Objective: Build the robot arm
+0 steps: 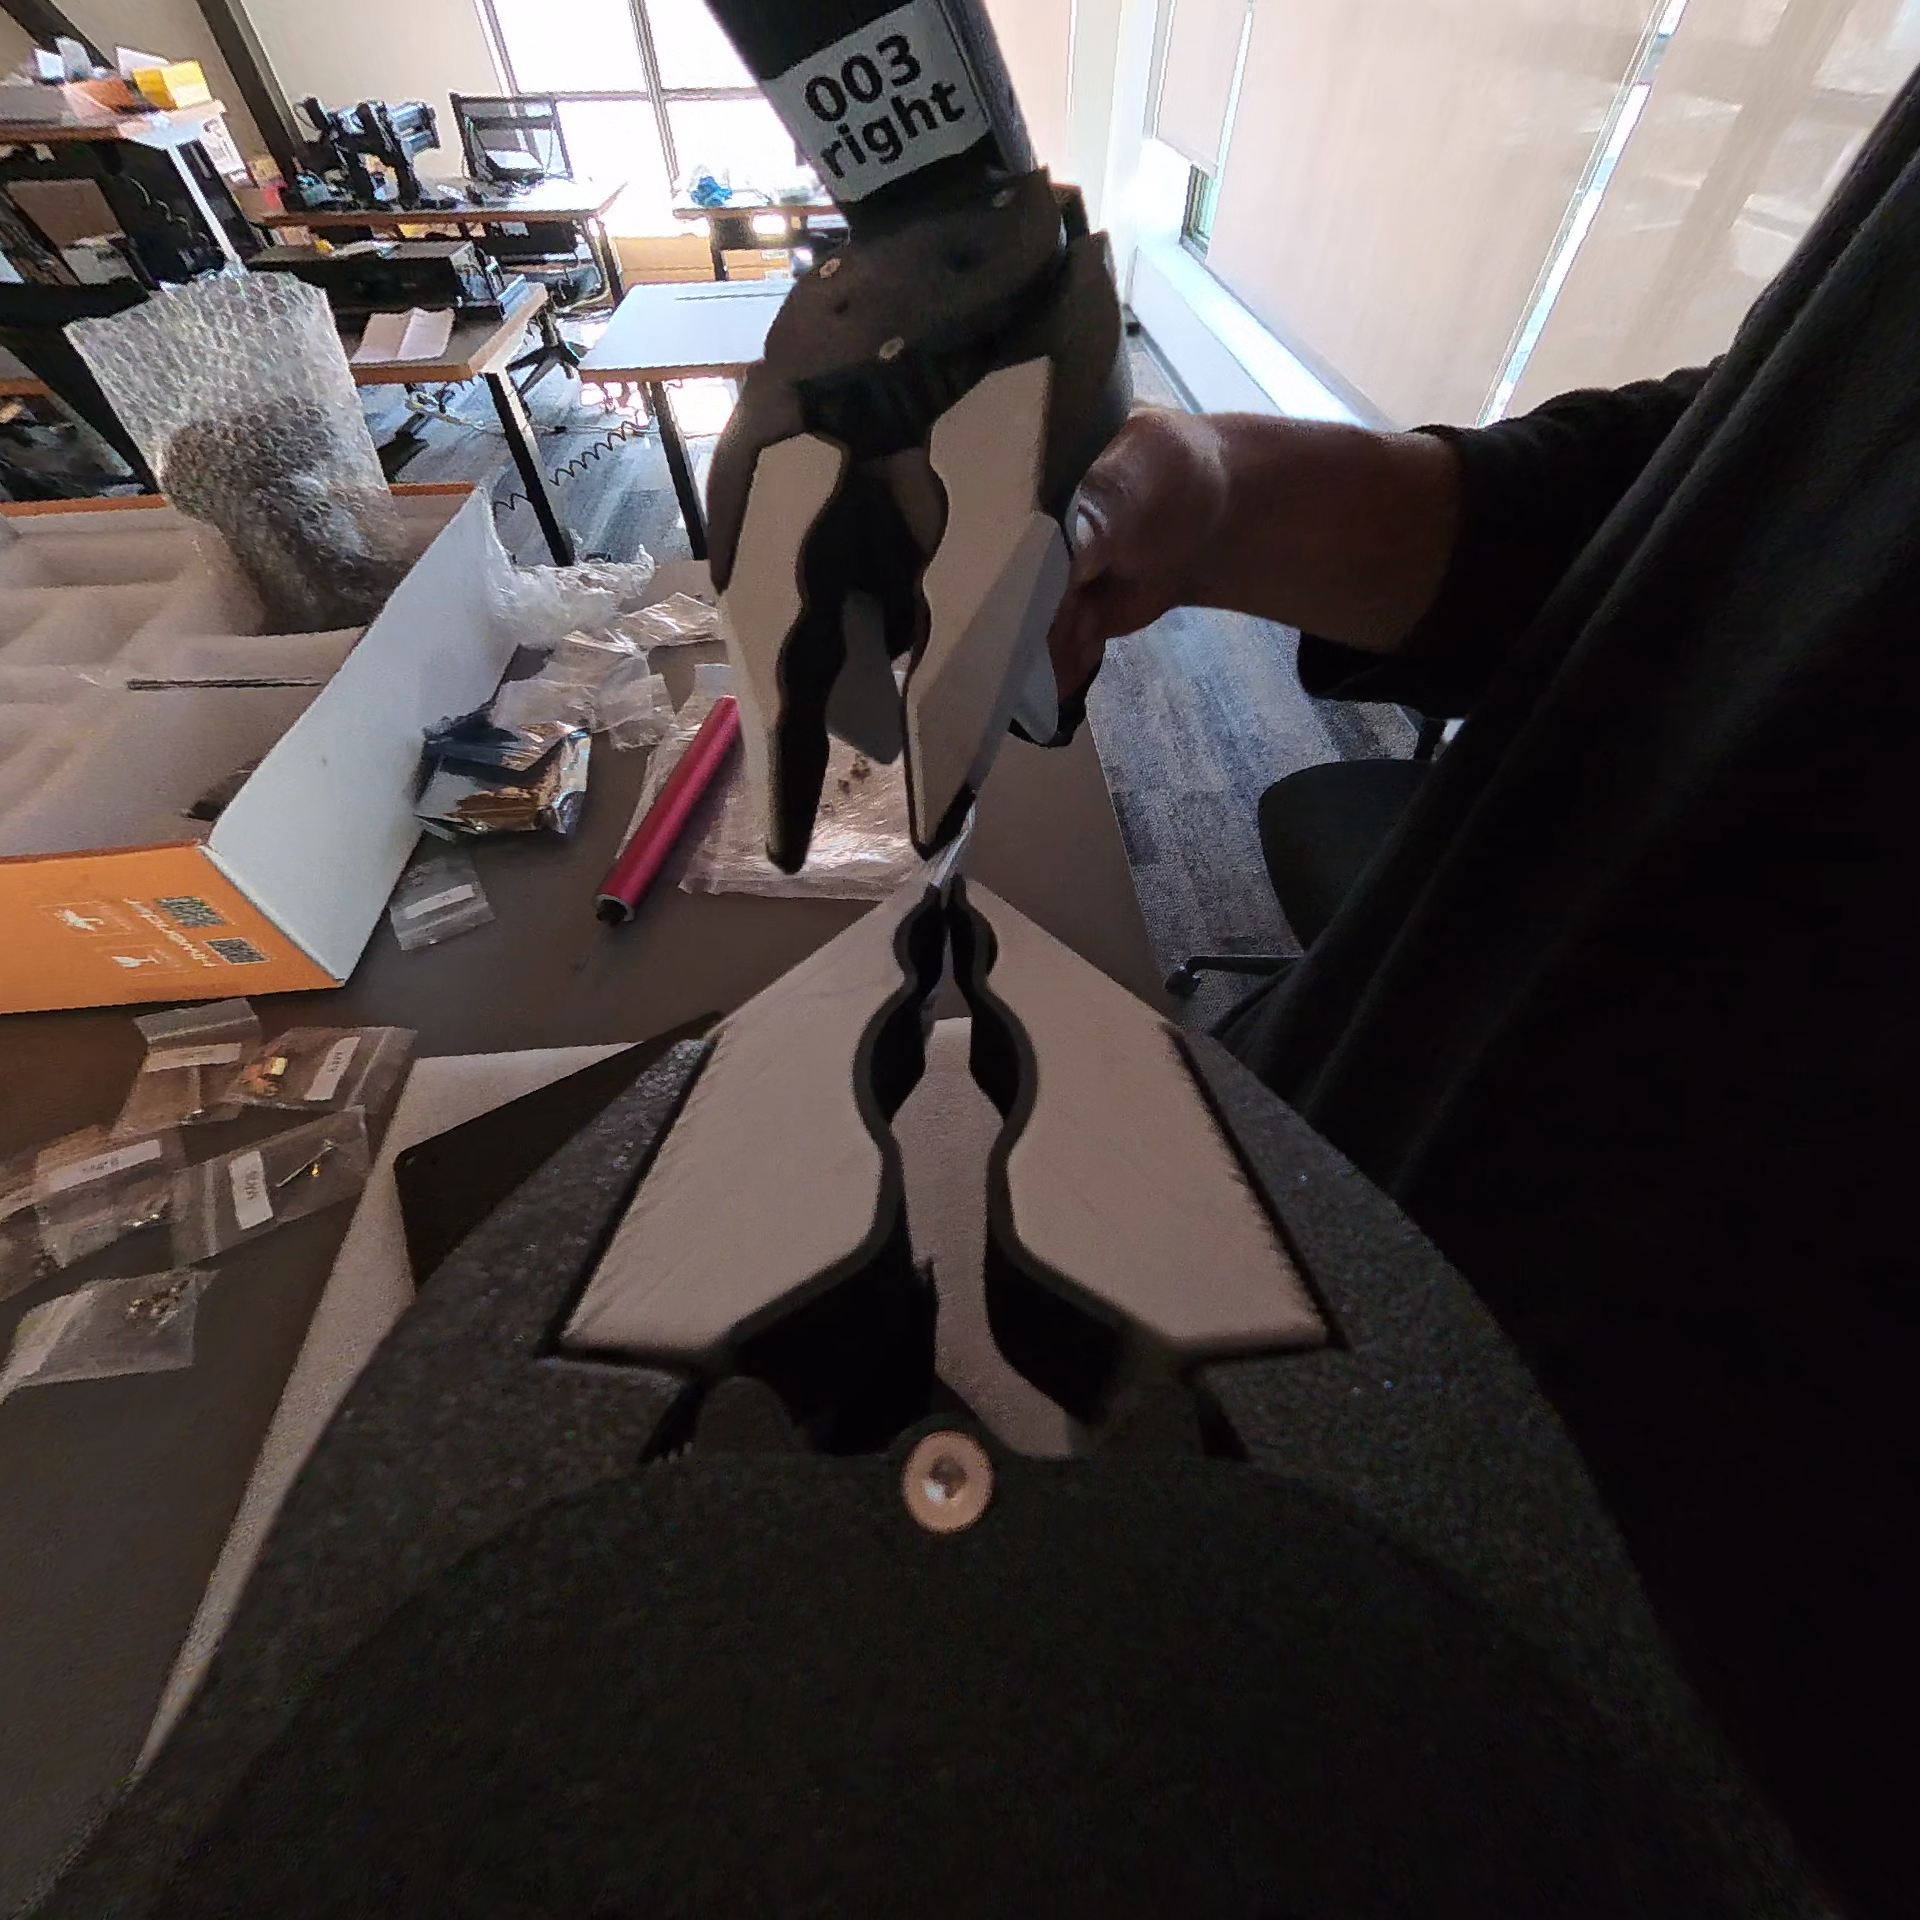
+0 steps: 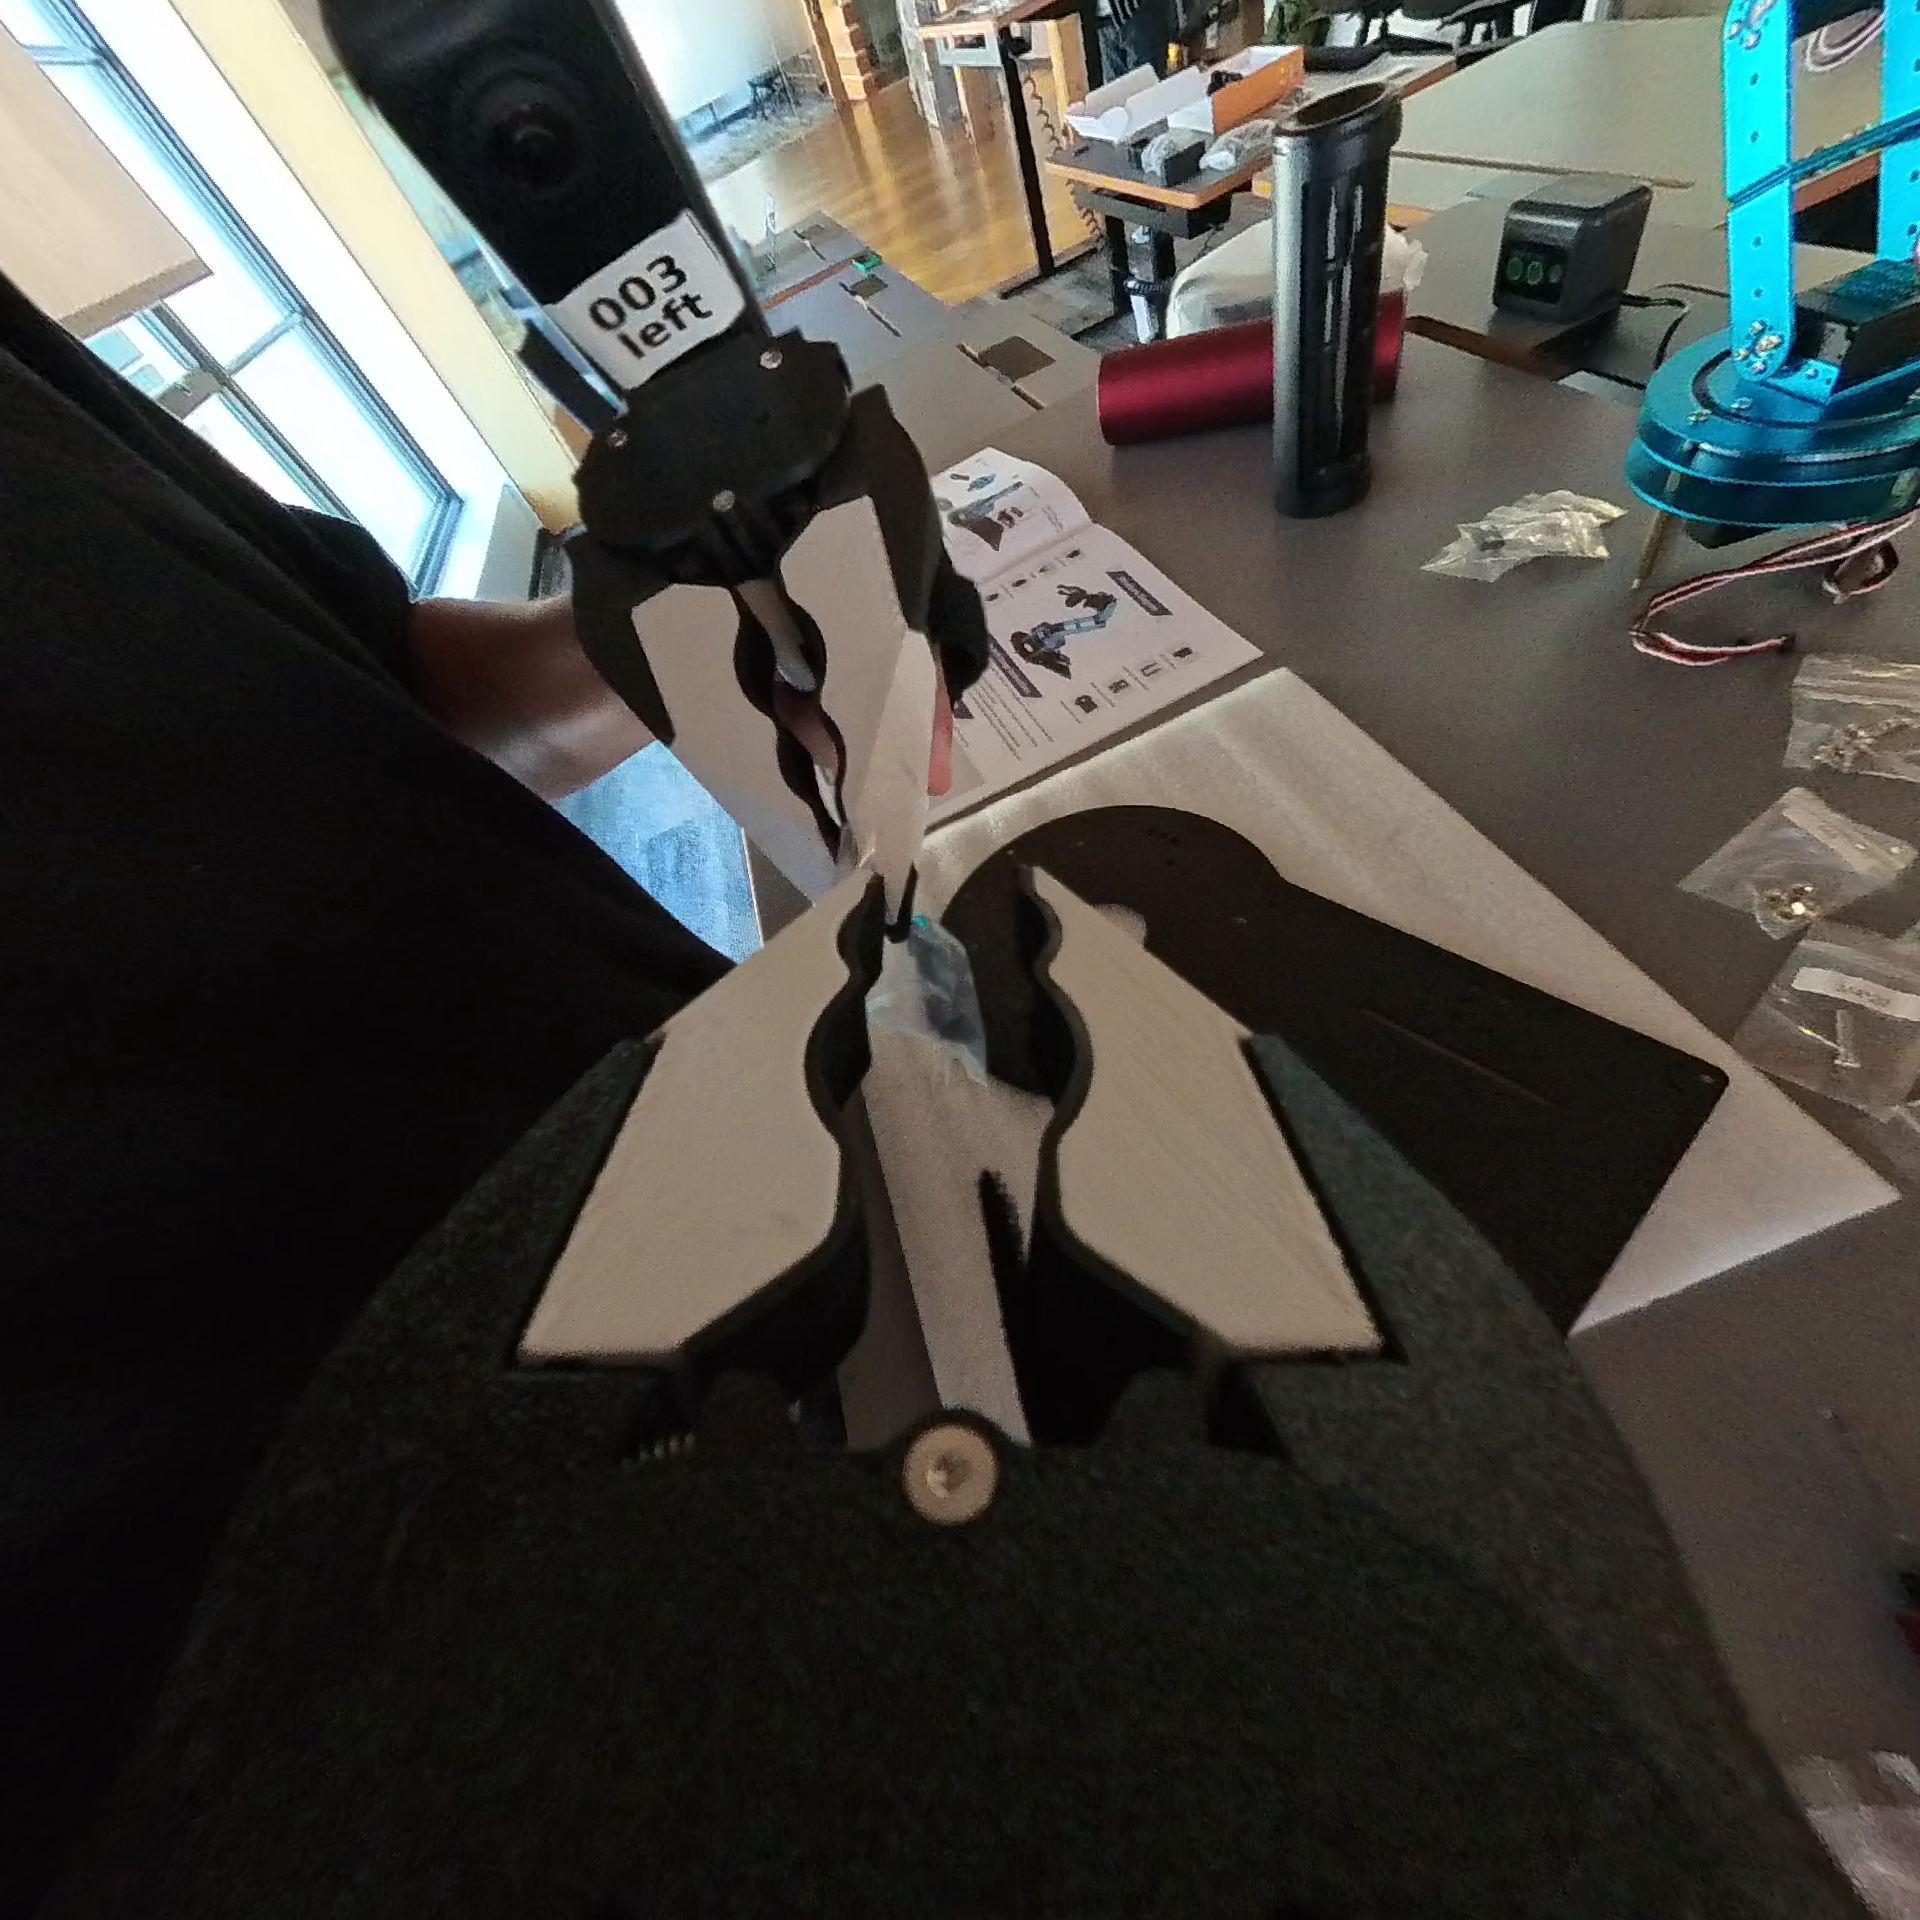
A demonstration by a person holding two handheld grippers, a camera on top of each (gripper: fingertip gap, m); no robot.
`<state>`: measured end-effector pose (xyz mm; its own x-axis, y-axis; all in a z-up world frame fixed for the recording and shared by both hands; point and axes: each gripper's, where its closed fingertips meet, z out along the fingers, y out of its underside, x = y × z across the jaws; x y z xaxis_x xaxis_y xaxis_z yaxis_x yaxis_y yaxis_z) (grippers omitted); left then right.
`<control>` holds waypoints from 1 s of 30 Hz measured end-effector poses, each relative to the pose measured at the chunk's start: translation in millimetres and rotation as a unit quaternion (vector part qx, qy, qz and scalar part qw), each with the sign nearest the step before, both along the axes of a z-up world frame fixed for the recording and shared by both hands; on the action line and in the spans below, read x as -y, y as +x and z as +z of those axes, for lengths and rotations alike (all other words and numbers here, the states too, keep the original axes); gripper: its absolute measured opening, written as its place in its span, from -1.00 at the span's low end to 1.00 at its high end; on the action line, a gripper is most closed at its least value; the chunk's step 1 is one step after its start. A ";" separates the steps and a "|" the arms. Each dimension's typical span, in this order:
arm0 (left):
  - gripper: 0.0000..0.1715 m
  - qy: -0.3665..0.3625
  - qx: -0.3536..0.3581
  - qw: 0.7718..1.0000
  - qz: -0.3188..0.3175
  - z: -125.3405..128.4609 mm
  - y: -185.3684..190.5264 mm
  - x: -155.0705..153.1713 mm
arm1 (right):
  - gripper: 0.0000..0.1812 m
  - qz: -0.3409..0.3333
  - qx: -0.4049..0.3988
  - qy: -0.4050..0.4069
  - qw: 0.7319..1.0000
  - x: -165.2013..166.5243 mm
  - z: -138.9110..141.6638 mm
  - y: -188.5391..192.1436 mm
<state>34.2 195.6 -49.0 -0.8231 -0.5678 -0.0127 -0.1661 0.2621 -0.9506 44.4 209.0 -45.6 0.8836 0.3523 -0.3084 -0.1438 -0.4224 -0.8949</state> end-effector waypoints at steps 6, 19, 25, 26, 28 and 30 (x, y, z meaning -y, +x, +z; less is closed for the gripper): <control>-1.00 0.008 0.002 1.000 0.007 -1.9 5.6 -1.9 | -0.66 0.016 -0.012 -0.008 1.000 8.9 2.4 0.2; -1.00 0.026 0.021 0.999 -0.006 3.0 2.3 -5.7 | -0.65 0.024 -0.001 -0.030 0.999 5.7 1.1 5.6; -1.00 0.024 0.017 1.000 0.007 3.0 4.1 -12.7 | -0.65 0.040 -0.009 -0.029 0.999 7.8 6.0 -0.2; -1.00 0.023 0.017 1.000 0.007 3.4 3.7 -12.6 | -0.66 0.041 -0.008 -0.029 0.999 7.2 6.3 -0.6; -1.00 0.025 0.017 1.000 0.008 3.8 3.1 -12.5 | -0.66 0.043 -0.003 -0.032 0.999 5.8 6.0 -0.6; -1.00 0.022 0.015 1.000 0.008 4.7 2.8 -13.0 | -0.65 0.044 0.004 -0.035 0.998 4.2 5.4 -0.9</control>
